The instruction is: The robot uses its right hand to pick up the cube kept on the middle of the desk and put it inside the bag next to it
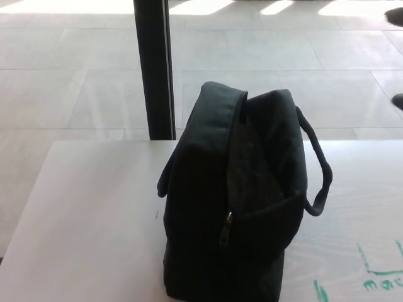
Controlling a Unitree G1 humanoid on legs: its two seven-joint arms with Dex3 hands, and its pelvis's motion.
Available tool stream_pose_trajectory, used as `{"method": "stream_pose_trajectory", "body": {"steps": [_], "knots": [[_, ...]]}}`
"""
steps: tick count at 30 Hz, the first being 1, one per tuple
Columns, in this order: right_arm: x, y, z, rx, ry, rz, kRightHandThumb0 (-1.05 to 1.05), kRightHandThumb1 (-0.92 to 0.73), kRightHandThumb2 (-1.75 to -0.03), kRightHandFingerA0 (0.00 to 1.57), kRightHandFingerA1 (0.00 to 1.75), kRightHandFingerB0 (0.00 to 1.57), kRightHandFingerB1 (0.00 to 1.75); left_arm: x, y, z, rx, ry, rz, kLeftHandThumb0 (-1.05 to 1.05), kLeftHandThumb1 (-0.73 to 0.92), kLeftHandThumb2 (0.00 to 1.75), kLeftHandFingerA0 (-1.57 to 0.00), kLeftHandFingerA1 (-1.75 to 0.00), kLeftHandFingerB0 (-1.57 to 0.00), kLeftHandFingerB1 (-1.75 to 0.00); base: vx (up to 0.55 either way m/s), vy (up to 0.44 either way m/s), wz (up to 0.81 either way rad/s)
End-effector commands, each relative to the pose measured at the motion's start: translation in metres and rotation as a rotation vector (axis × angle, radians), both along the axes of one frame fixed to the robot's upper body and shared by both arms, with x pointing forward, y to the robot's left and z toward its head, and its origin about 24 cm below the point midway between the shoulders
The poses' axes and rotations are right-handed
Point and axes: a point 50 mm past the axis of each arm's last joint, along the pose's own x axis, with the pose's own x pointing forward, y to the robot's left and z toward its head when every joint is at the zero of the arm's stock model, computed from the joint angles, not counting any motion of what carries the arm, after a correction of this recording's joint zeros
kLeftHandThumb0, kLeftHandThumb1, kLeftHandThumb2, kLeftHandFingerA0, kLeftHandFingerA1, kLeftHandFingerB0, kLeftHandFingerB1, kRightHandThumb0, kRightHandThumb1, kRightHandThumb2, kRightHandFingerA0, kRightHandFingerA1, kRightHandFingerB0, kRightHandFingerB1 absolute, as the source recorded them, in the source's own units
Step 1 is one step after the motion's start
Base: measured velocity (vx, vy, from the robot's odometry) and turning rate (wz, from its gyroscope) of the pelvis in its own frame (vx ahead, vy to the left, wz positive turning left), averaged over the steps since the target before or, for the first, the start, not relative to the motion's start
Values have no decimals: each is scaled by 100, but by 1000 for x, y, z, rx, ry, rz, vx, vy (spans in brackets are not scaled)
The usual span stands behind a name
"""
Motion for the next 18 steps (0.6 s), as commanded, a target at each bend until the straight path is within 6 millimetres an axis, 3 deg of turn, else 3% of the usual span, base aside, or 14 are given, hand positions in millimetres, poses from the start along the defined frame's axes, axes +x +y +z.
{"method": "stream_pose_trajectory", "body": {"steps": [1, 2, 3, 4, 6, 9, 12, 14, 18], "knots": [[-19, -57, -21, 148, 61, -175, -50, -65, -60, 8, 40, 26, 32, -5, 0, -4, -23, 19, -33, -55, 66, 58, -37, -53, -36, -42, 0, 0, 0], [-22, -69, -29, 173, 60, -226, -54, -51, -78, 7, 47, 22, 43, -5, 0, -4, -22, 22, -31, -56, 66, 58, -37, -53, -36, -42, 0, 0, 0], [-26, -83, -39, 178, 72, -288, -57, -50, -79, 6, 46, 22, 43, -7, 0, -5, -24, 21, -41, -57, 66, 58, -35, -54, -34, -42, 0, 0, 0], [-35, -110, -60, 216, 104, -394, -60, -51, -80, 6, 44, 21, 43, -8, 0, -5, -31, 22, -31, -59, 48, 90, -32, -61, -21, -51, 0, 0, 0], [-56, -137, -92, 280, 113, -531, -57, -50, -79, 9, 47, 22, 42, -10, -1, -4, -30, 30, -32, -59, 49, 90, -31, -60, -20, -50, 0, 0, 0], [-72, -155, -114, 292, 146, -618, -60, -52, -81, 6, 46, 18, 41, -10, -1, -4, -41, 28, -24, -58, 48, 90, -32, -61, -20, -51, 0, 0, 0], [-104, -185, -155, 361, 186, -804, -66, -52, -83, 8, 49, 21, 43, -9, -2, -4, -43, 31, -10, -57, 48, 90, -33, -62, -23, -52, 0, 0, 0], [-104, -186, -156, 364, 183, -808, -66, -52, -83, 8, 49, 21, 43, -9, -2, -4, -44, 29, -7, -57, 48, 90, -33, -62, -23, -52, 0, 0, 0], [-135, -204, -193, 461, 213, -965, -68, -52, -87, 8, 51, 21, 49, -11, -1, -6, -45, 33, -14, -61, 48, 89, -30, -61, -22, -51, 0, 0, 0]]}}
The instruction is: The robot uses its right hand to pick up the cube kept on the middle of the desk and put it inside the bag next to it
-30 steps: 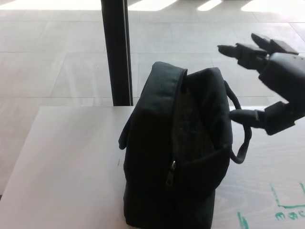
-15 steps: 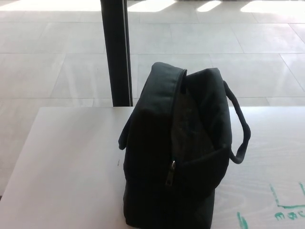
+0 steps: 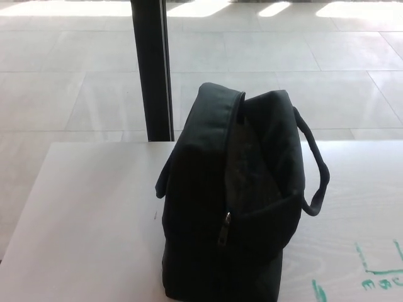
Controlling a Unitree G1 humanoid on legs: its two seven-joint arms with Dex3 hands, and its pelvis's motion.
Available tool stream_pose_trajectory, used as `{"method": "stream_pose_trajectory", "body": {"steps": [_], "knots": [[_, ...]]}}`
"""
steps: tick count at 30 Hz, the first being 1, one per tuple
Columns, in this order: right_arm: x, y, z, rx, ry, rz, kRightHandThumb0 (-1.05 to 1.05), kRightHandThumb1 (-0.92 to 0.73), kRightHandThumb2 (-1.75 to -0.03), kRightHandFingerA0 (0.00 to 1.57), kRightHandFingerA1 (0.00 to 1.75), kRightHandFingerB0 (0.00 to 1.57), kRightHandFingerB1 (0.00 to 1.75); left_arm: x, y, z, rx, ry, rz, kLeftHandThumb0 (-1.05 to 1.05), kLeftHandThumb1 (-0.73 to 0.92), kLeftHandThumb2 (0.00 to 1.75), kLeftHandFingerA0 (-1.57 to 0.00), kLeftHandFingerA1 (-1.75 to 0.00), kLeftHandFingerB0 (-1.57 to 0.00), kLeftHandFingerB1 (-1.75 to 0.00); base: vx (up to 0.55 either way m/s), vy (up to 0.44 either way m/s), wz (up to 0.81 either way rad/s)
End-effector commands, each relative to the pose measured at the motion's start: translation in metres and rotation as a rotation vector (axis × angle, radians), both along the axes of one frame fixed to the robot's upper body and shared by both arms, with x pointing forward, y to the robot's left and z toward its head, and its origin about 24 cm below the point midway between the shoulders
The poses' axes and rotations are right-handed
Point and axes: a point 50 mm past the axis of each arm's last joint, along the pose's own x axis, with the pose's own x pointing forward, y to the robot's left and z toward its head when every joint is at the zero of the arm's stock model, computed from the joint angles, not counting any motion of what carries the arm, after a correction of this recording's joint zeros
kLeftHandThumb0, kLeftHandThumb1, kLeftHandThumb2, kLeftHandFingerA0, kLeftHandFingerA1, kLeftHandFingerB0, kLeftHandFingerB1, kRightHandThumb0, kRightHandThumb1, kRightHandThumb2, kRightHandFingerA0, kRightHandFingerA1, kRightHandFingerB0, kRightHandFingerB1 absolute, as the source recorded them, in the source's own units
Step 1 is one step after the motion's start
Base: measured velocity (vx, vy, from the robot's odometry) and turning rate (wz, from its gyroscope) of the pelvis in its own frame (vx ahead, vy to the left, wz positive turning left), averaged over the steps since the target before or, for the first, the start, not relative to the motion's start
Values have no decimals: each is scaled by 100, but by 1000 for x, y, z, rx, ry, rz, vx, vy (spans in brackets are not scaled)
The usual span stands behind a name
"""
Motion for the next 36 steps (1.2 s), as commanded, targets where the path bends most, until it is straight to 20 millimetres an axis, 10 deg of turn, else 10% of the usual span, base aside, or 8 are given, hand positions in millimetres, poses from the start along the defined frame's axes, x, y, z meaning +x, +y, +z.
{"method": "stream_pose_trajectory", "body": {"steps": [1, 2, 3, 9, 10, 20, 35, 36], "knots": [[-66, -40, -62, 53, -74, -364, -68, -51, -87, 10, 53, 23, 51, -8, 0, -5, -35, 37, -15, -61, 48, 89, -31, -61, -21, -51, 0, 0, 0], [-73, -41, -70, 74, -77, -392, -65, -51, -86, 11, 56, 23, 53, -9, 0, -7, -25, 44, -13, -57, 67, 58, -34, -53, -33, -41, 0, 0, 0], [-78, -43, -79, 90, -67, -420, -65, -51, -86, 11, 55, 23, 52, -10, 0, -7, -16, 46, -17, -56, 49, 91, -33, -62, -20, -51, 0, 0, 0], [-90, -47, -108, 109, 12, -499, -60, -70, -61, 17, 51, 22, 40, -12, 3, -8, -19, 48, -13, -52, 71, 61, -30, -51, -28, -41, 0, 0, 0], [-92, -48, -112, 125, 26, -511, -60, -70, -61, 16, 50, 22, 40, -12, 4, -8, -27, 58, 3, -58, 50, 89, -28, -58, -20, -50, 0, 0, 0], [-89, -33, -145, 298, 112, -429, -61, -52, -85, 5, 50, 17, 49, -14, 9, -8, -12, 93, 36, -52, 70, 60, -24, -53, -25, -43, 0, 0, 0], [-87, -23, -157, 372, 157, -269, -61, -53, -86, 17, 52, 22, 50, -21, 17, -13, 47, 149, 55, -54, 71, 61, -28, -53, -27, -44, 0, 0, 0], [-88, -23, -158, 386, 155, -272, -57, -67, -60, 23, 47, 29, 40, -21, 17, -13, 41, 146, 65, -59, 51, 89, -27, -59, -21, -52, 0, 0, 0]]}}
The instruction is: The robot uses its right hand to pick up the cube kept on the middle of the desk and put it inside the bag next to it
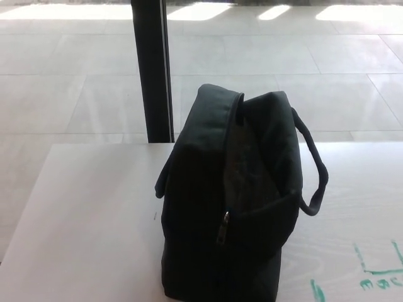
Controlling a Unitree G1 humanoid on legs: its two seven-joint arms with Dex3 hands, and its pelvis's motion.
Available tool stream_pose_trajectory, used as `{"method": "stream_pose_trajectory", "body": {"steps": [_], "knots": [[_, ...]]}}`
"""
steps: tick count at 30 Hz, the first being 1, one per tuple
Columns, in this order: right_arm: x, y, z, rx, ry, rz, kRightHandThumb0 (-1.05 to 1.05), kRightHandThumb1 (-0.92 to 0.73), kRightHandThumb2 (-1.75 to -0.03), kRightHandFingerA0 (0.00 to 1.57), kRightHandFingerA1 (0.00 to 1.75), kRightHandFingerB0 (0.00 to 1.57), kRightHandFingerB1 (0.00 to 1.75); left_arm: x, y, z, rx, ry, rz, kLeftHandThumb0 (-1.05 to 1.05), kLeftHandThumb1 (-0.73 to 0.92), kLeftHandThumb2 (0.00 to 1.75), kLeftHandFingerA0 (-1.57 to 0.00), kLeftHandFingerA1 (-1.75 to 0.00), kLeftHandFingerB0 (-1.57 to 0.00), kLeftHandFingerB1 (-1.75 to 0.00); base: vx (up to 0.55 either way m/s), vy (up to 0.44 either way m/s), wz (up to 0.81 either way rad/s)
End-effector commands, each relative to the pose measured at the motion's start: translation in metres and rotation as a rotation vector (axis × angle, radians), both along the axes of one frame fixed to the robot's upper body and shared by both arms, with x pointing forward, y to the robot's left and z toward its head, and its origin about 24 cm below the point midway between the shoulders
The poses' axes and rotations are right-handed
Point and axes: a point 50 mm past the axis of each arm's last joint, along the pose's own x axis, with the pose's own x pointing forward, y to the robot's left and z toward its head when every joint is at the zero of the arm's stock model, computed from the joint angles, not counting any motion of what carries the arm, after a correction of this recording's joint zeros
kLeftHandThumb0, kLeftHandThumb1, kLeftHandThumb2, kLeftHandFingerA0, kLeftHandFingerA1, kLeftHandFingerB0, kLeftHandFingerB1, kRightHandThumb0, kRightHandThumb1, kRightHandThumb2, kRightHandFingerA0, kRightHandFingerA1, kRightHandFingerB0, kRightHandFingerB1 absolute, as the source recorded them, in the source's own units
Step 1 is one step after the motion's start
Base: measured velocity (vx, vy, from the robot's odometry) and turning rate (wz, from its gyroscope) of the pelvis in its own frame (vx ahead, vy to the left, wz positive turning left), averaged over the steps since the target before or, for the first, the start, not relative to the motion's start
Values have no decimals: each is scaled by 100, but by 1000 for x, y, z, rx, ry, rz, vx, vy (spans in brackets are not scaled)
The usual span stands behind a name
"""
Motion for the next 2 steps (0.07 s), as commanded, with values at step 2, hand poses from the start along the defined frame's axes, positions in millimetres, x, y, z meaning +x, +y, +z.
{"method": "stream_pose_trajectory", "body": {"steps": [2], "knots": [[-2, -3, 3, 16, -32, 18, -57, -67, -60, 23, 47, 29, 40, -4, 8, 3, 33, 25, 22, -59, 51, 89, -27, -59, -21, -52, 0, 0, 0]]}}
